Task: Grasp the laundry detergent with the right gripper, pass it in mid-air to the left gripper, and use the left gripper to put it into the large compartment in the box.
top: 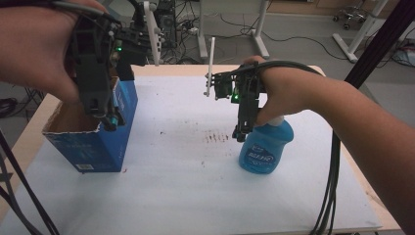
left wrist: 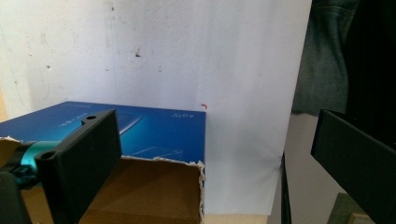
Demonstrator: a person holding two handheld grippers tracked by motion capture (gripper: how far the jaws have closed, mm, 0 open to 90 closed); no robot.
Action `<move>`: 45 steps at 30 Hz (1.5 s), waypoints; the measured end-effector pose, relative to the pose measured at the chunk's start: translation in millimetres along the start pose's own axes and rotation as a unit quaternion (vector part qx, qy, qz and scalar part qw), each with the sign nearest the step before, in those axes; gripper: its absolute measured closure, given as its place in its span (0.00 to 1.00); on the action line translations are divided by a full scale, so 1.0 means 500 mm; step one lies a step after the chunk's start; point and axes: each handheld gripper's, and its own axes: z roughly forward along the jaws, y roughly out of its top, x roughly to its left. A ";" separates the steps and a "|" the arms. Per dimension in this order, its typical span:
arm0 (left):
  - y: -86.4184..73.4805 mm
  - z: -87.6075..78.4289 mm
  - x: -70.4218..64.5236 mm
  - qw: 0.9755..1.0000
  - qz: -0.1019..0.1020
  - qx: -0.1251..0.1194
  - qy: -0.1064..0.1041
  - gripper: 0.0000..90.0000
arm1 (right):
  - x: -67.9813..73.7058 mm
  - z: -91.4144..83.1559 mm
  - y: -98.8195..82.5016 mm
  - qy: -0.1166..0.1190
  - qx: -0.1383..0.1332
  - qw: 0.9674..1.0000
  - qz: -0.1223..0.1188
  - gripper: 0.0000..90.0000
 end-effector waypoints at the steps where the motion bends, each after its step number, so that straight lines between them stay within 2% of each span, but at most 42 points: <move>1: -0.001 0.001 0.000 1.000 -0.001 -0.001 0.000 0.02 | 0.002 -0.001 -0.001 0.001 0.001 1.000 0.004 0.01; 10: -0.002 0.001 -0.010 1.000 -0.005 -0.004 0.004 0.02 | 0.009 -0.009 -0.001 -0.004 -0.011 1.000 0.007 0.01; 11: -0.003 -0.001 -0.013 1.000 -0.005 -0.005 0.003 0.02 | 0.005 -0.017 -0.002 -0.010 -0.026 0.999 0.020 0.01; 13: -0.004 -0.002 -0.014 1.000 -0.006 -0.006 0.003 0.02 | 0.005 -0.017 -0.002 -0.010 -0.026 0.999 0.020 0.01; 14: -0.006 -0.005 -0.015 1.000 -0.007 -0.007 0.002 0.02 | -0.006 -0.034 -0.008 -0.018 -0.066 0.997 0.047 0.01; 16: -0.008 -0.006 -0.014 1.000 -0.009 -0.006 0.004 0.02 | -0.011 -0.044 -0.014 -0.028 -0.092 0.993 0.065 0.01; 17: -0.008 -0.006 -0.014 1.000 -0.010 -0.005 0.005 0.02 | -0.011 -0.044 -0.014 -0.028 -0.092 0.993 0.065 0.01; 18: -0.009 -0.007 -0.013 1.000 -0.010 -0.007 0.005 0.02 | -0.020 -0.057 -0.023 -0.041 -0.122 0.988 0.088 0.01; 20: -0.008 -0.005 -0.012 1.000 -0.010 -0.006 0.005 0.02 | -0.028 -0.068 -0.034 -0.051 -0.150 0.982 0.107 0.01; 21: -0.008 -0.005 -0.012 1.000 -0.010 -0.006 0.005 0.02 | -0.028 -0.068 -0.034 -0.051 -0.150 0.982 0.107 0.01; 22: -0.007 -0.004 -0.012 1.000 -0.010 -0.005 0.005 0.02 | -0.032 -0.073 -0.040 -0.056 -0.162 0.978 0.123 0.01; 24: -0.005 -0.003 -0.012 1.000 -0.010 -0.003 0.005 0.02 | -0.041 -0.081 -0.054 -0.067 -0.191 0.967 0.152 0.01; 26: -0.003 -0.003 -0.011 1.000 -0.008 -0.004 0.004 0.02 | -0.049 -0.089 -0.069 -0.073 -0.222 0.956 0.178 0.01; 29: -0.001 -0.003 -0.012 1.000 -0.008 -0.004 0.002 0.02 | -0.057 -0.100 -0.093 -0.083 -0.251 0.941 0.210 0.01; 30: 0.000 -0.003 -0.011 1.000 -0.007 -0.003 0.002 0.02 | -0.057 -0.100 -0.093 -0.083 -0.251 0.941 0.210 0.01; 32: 0.003 -0.002 -0.009 1.000 -0.007 0.000 0.002 0.02 | -0.054 -0.105 -0.109 -0.092 -0.254 0.938 0.216 0.01; 33: 0.005 0.000 -0.008 1.000 -0.007 0.000 0.002 0.02 | -0.054 -0.105 -0.109 -0.092 -0.254 0.938 0.216 0.01; 36: 0.012 0.004 -0.005 1.000 -0.007 0.001 0.001 0.02 | -0.050 -0.110 -0.133 -0.093 -0.261 0.933 0.231 0.01; 37: 0.014 0.005 -0.005 1.000 -0.007 0.000 0.000 0.02 | -0.046 -0.112 -0.154 -0.097 -0.265 0.930 0.237 0.01; 38: 0.017 0.005 -0.004 1.000 -0.005 0.002 -0.001 0.02 | -0.046 -0.112 -0.154 -0.097 -0.265 0.930 0.237 0.01; 39: 0.020 0.006 -0.003 1.000 -0.005 0.002 -0.001 0.02 | -0.044 -0.113 -0.165 -0.096 -0.271 0.928 0.238 0.01; 40: 0.022 0.006 -0.002 1.000 -0.004 0.000 -0.002 0.02 | -0.040 -0.114 -0.187 -0.097 -0.279 0.923 0.245 0.01; 41: 0.026 0.006 0.000 1.000 -0.005 -0.001 -0.001 0.02 | -0.040 -0.114 -0.187 -0.097 -0.279 0.923 0.245 0.01; 42: 0.029 0.006 0.001 1.000 -0.005 -0.001 0.000 0.02 | -0.034 -0.116 -0.216 -0.100 -0.293 0.916 0.255 0.01; 43: 0.032 0.006 0.001 1.000 -0.006 -0.003 0.000 0.02 | -0.034 -0.116 -0.216 -0.100 -0.293 0.916 0.255 0.01; 44: 0.035 0.005 0.002 1.000 -0.005 -0.004 0.000 0.02 | -0.029 -0.117 -0.242 -0.101 -0.311 0.907 0.265 0.01; 45: 0.038 0.005 0.001 1.000 -0.004 -0.005 0.000 0.02 | -0.029 -0.117 -0.242 -0.101 -0.311 0.907 0.265 0.01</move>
